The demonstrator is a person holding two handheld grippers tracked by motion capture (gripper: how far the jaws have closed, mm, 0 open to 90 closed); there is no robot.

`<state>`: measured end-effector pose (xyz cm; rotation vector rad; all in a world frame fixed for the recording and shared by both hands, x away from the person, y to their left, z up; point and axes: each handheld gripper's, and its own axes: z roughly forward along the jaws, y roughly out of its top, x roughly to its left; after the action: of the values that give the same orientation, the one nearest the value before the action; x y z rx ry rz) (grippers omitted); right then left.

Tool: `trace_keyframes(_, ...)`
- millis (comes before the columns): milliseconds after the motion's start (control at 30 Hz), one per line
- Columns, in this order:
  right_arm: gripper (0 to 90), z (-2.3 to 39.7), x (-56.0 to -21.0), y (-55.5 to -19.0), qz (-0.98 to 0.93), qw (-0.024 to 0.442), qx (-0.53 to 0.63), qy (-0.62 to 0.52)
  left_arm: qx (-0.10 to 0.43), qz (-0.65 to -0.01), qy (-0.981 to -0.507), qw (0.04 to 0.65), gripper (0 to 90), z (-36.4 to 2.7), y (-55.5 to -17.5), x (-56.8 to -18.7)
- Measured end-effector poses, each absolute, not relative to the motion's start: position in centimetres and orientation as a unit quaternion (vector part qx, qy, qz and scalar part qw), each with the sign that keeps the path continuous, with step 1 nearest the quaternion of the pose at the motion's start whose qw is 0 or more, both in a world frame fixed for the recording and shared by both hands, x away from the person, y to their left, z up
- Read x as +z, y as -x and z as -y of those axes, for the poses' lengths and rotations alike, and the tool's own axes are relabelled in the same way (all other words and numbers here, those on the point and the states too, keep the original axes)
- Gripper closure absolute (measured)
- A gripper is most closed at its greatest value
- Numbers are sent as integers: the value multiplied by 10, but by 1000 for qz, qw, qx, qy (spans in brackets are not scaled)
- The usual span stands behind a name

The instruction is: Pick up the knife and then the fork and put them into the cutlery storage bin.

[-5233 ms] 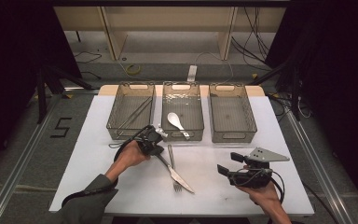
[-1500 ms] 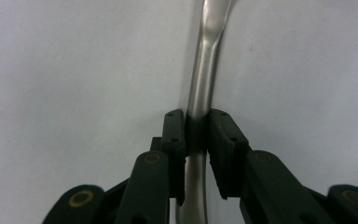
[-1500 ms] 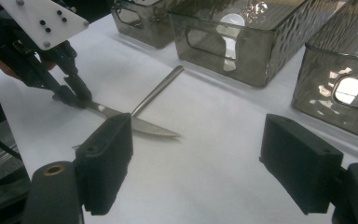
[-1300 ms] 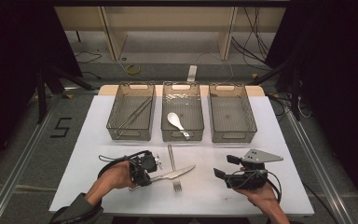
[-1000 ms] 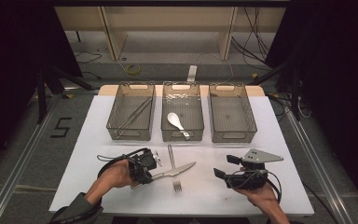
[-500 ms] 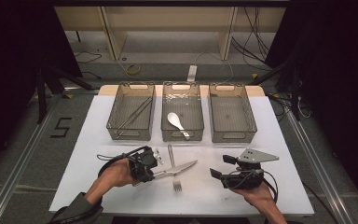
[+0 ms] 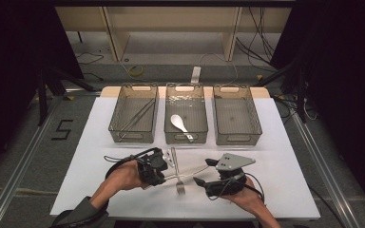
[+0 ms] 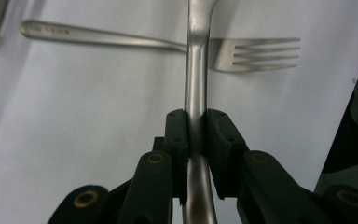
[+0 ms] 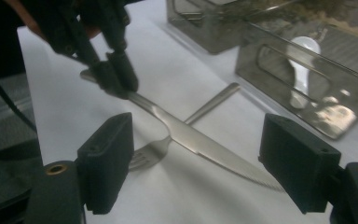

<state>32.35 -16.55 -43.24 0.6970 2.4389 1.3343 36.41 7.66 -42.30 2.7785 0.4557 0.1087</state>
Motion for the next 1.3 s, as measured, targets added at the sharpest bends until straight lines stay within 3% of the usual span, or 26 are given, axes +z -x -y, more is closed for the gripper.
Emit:
trace_keyframes(467,376,121,-450,-318,-899,182,373,-142,25,-144,-975,167,782,-59,-362,-416)
trace_keyframes(1300,730,101,-464,-307,-920,265,287,-28,-19,-129,-979,159,780,-50,-360,-415)
